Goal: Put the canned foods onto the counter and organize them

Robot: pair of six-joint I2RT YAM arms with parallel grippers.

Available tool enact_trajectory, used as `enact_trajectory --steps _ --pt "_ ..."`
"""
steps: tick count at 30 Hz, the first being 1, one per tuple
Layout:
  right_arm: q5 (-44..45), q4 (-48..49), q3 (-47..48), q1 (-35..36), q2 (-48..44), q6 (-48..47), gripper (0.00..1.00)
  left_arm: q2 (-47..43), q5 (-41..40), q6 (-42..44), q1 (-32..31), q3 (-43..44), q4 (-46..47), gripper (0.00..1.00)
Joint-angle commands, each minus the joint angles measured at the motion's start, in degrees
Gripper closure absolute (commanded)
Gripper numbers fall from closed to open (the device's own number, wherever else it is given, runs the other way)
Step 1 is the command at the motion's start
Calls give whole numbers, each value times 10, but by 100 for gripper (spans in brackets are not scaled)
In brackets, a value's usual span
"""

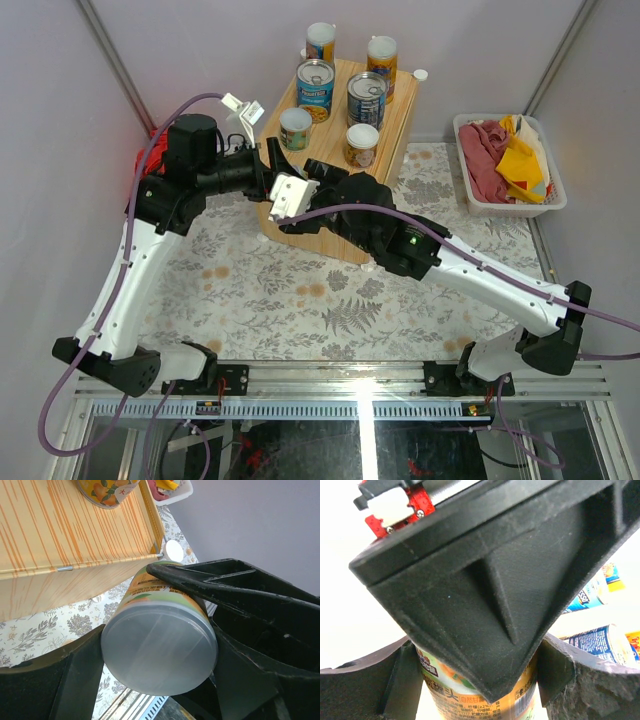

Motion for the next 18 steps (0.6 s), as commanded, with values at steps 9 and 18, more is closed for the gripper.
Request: enact_trajectory --steps 9,18 --pt "38 46 30 -3 3 15 100 -49 -68 -71 -2 -31 123 40" --pt "21 58 21 -14 0 42 100 -95 -190 -136 -1 -92 177 24"
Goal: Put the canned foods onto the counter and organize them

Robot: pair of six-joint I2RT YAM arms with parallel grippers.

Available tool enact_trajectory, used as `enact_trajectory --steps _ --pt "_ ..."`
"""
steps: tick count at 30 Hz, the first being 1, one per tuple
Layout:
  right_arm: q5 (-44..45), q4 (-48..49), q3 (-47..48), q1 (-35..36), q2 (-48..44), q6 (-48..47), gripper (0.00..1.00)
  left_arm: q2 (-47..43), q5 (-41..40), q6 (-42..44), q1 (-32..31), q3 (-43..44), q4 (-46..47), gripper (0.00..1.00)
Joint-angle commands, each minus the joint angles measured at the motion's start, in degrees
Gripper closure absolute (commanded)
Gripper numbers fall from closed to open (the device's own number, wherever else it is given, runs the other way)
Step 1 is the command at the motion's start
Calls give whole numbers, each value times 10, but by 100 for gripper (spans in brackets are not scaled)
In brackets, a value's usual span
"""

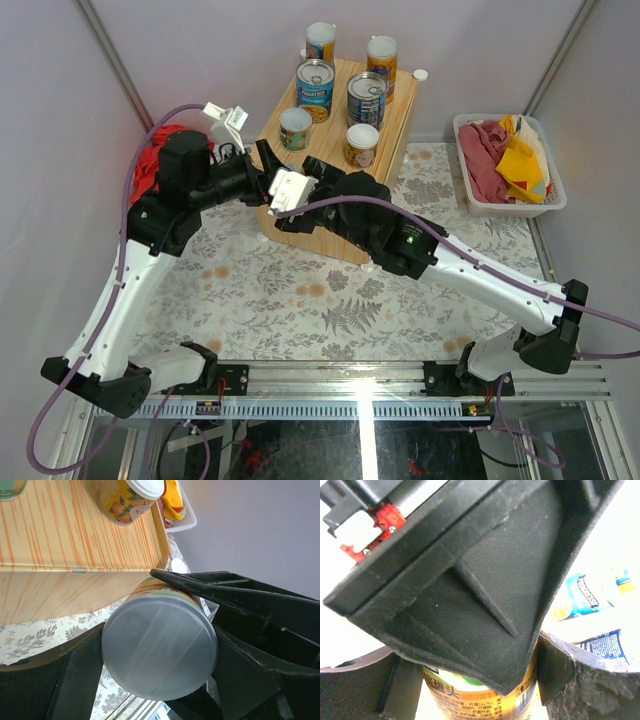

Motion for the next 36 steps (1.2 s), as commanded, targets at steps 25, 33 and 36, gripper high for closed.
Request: enact_trajectory --steps 25,33,36 --pt "-74 164 15 -108 36 215 100 -143 -402 -148 10 -107 98 20" --pt "-83 239 42 -131 89 280 100 -156 -405 -149 10 -132 98 20" --pt "-89 265 45 -144 105 314 100 -163 -404 -150 9 -143 103 20"
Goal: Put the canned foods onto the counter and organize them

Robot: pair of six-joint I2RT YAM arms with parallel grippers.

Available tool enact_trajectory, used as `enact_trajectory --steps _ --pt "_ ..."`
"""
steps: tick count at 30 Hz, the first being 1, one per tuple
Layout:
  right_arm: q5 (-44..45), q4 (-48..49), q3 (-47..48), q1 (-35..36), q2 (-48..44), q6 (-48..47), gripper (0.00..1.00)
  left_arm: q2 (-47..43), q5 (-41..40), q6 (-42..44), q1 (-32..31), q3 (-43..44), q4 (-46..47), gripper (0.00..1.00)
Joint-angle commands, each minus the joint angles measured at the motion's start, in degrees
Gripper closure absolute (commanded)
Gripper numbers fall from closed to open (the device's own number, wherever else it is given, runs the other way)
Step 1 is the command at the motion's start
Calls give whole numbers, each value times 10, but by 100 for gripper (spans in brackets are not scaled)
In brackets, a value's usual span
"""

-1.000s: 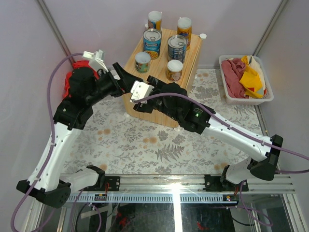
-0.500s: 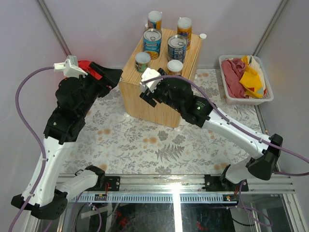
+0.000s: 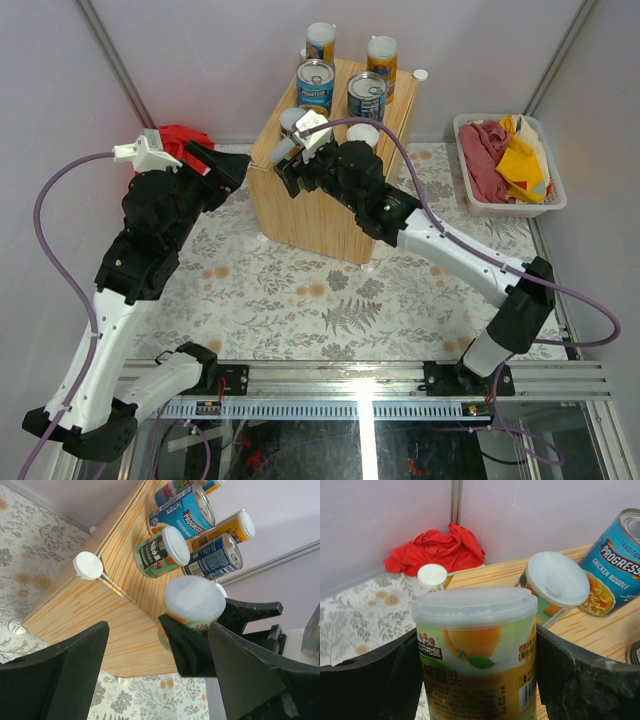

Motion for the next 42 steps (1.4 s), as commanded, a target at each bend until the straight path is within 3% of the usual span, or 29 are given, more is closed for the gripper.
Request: enact_trajectory --steps 1,21,42 --pt "-6 122 40 -31 14 66 100 -14 -18 -3 2 -18 33 20" --pt "-31 292 -2 -42 68 181 100 -25 -23 -11 2 -60 42 21" --pt "-22 468 -51 -11 97 163 100 -76 -74 -66 1 -137 116 21"
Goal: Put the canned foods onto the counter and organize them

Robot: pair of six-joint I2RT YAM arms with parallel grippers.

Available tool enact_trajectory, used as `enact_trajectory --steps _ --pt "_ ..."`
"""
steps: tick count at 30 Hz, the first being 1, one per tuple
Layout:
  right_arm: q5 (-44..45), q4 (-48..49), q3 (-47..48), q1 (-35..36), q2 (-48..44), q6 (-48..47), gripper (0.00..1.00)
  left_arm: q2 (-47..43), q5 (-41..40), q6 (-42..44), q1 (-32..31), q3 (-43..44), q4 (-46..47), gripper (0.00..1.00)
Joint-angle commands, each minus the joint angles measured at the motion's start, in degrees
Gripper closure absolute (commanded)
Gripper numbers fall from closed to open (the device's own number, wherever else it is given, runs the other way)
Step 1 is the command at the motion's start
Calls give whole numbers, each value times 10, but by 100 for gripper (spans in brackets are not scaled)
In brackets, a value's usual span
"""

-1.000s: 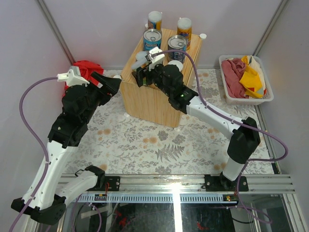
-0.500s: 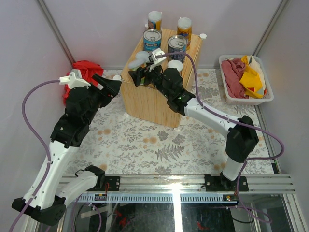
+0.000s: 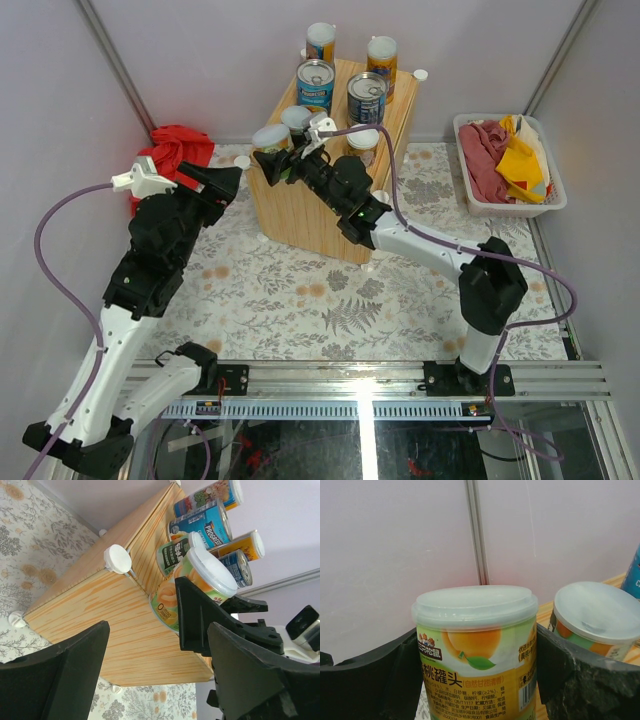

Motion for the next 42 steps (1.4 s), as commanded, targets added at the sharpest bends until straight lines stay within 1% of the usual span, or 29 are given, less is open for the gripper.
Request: enact_trajectory --steps 1,10,14,17,21,24,28,39,42 --pt "1 135 9 5 6 -5 100 -9 -25 -5 2 -14 64 21" --pt "14 201 -7 5 46 -11 99 -20 -16 12 2 -61 130 21" --pt "21 215 -25 5 53 -1 95 -33 -19 17 2 -82 146 21" --pt "30 206 -28 7 58 3 89 -37 -18 20 2 -88 150 21" --pt "41 193 -31 9 65 3 72 -31 -16 28 1 -86 156 21" --pt "52 183 -37 9 62 4 62 -25 -11 27 2 -87 163 21" --pt "64 156 -30 9 59 -2 54 -17 -8 23 2 -88 168 21" --pt "74 90 -25 9 38 -4 36 12 -2 9 3 -64 163 21" --pt "72 66 -18 9 31 -4 28 19 -1 6 3 -55 158 20"
